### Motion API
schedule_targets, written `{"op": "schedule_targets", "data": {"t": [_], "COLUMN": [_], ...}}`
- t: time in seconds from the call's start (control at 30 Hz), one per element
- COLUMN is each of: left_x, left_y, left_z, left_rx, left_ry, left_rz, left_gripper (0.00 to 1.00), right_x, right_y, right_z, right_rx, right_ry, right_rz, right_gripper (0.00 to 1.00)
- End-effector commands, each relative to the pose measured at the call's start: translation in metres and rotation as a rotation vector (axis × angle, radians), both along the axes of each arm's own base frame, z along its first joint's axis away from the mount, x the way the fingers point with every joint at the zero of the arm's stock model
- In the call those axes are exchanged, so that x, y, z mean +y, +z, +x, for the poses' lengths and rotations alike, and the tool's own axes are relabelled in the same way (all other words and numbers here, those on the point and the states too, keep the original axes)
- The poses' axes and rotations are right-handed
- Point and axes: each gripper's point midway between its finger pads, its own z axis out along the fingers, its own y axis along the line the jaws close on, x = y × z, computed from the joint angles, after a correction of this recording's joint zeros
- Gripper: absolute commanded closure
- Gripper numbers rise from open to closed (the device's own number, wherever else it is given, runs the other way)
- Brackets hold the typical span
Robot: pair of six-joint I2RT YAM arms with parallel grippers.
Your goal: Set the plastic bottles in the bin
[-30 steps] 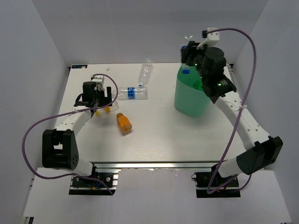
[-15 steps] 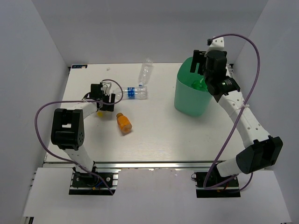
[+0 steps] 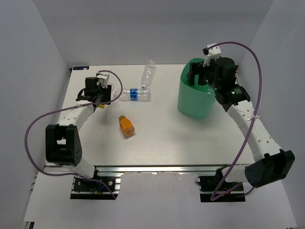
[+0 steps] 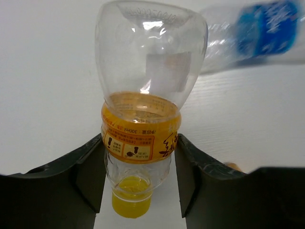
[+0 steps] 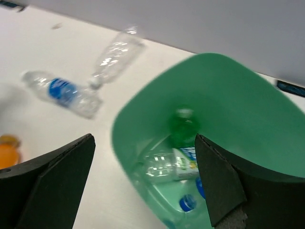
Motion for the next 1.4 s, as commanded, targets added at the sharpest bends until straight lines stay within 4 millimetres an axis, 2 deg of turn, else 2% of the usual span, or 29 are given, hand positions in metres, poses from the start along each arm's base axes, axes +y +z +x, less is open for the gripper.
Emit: {"op": "schedule_targets", "data": {"t": [0.0,0.13,0.2,0.23,0.27,0.3,0.37,0.4,0.43,0.5,0.6,0.7,0.83,0.97,1.07,1.1,1.13,1.2,1.23,1.3,1.37], "left_x": [-0.021,-0.083,-0.107,-0.13,-0.146,-0.16,-0.193,-0.209,-0.214,-0.224,-0.234,-0.238,-0.24,-0.243,-0.243,-0.242,-0.241,-0.237,-0.233,-0.22,-0.207], "left_y": [0.105,0.154,0.161,0.167,0.171,0.17,0.192,0.188,0.204,0.214,0.214,0.216,0.213,0.209,0.206,0.206,0.209,0.208,0.213,0.213,0.215], "left_z": [-0.002,-0.027,-0.038,-0.05,-0.059,-0.067,-0.092,-0.111,-0.12,-0.135,-0.154,-0.164,-0.168,-0.163,-0.161,-0.161,-0.163,-0.16,-0.16,-0.145,-0.133], "left_rx": [-0.252,-0.399,-0.415,-0.421,-0.413,-0.406,-0.466,-0.438,-0.497,-0.533,-0.522,-0.528,-0.536,-0.504,-0.494,-0.491,-0.504,-0.511,-0.528,-0.537,-0.539], "left_ry": [-0.084,-0.319,-0.382,-0.446,-0.48,-0.527,-0.669,-0.753,-0.797,-0.843,-0.913,-0.946,-0.947,-0.941,-0.925,-0.923,-0.923,-0.885,-0.863,-0.729,-0.596], "left_rz": [-0.104,-0.288,-0.319,-0.336,-0.382,-0.412,-0.487,-0.546,-0.569,-0.615,-0.643,-0.65,-0.659,-0.643,-0.639,-0.639,-0.637,-0.629,-0.626,-0.606,-0.612], "left_gripper": [0.71,0.72,0.74,0.77,0.79,0.82,0.83,0.83,0.82,0.8,0.8,0.79,0.79,0.79,0.79,0.74,0.43,0.07,0.02,0.02,0.02], "right_x": [0.054,0.106,0.127,0.137,0.154,0.162,0.18,0.184,0.189,0.195,0.199,0.202,0.207,0.211,0.211,0.211,0.21,0.209,0.205,0.197,0.18], "right_y": [0.021,0.022,0.022,0.025,0.018,0.017,0.016,0.011,0.015,0.008,0.013,0.02,0.024,0.032,0.032,0.032,0.031,0.029,0.026,0.028,0.027], "right_z": [-0.029,-0.058,-0.067,-0.072,-0.085,-0.091,-0.107,-0.112,-0.116,-0.128,-0.13,-0.131,-0.131,-0.132,-0.126,-0.125,-0.123,-0.116,-0.11,-0.097,-0.079], "right_rx": [-0.049,-0.066,-0.065,-0.081,-0.062,-0.06,-0.042,-0.024,-0.029,-0.01,-0.021,-0.033,-0.042,-0.058,-0.061,-0.059,-0.055,-0.058,-0.048,-0.045,-0.026], "right_ry": [0.366,0.602,0.684,0.723,0.801,0.841,0.943,0.975,0.997,1.059,1.069,1.067,1.076,1.082,1.048,1.037,1.024,0.982,0.956,0.897,0.829], "right_rz": [0.027,0.01,0.026,0.04,0.065,0.088,0.145,0.162,0.202,0.245,0.299,0.336,0.4,0.425,0.437,0.439,0.44,0.435,0.425,0.424,0.428], "right_gripper": [0.11,0.11,0.11,0.11,0.11,0.11,0.11,0.11,0.11,0.11,0.11,0.11,0.11,0.12,0.28,0.48,0.56,0.7,0.72,0.79,0.8]}}
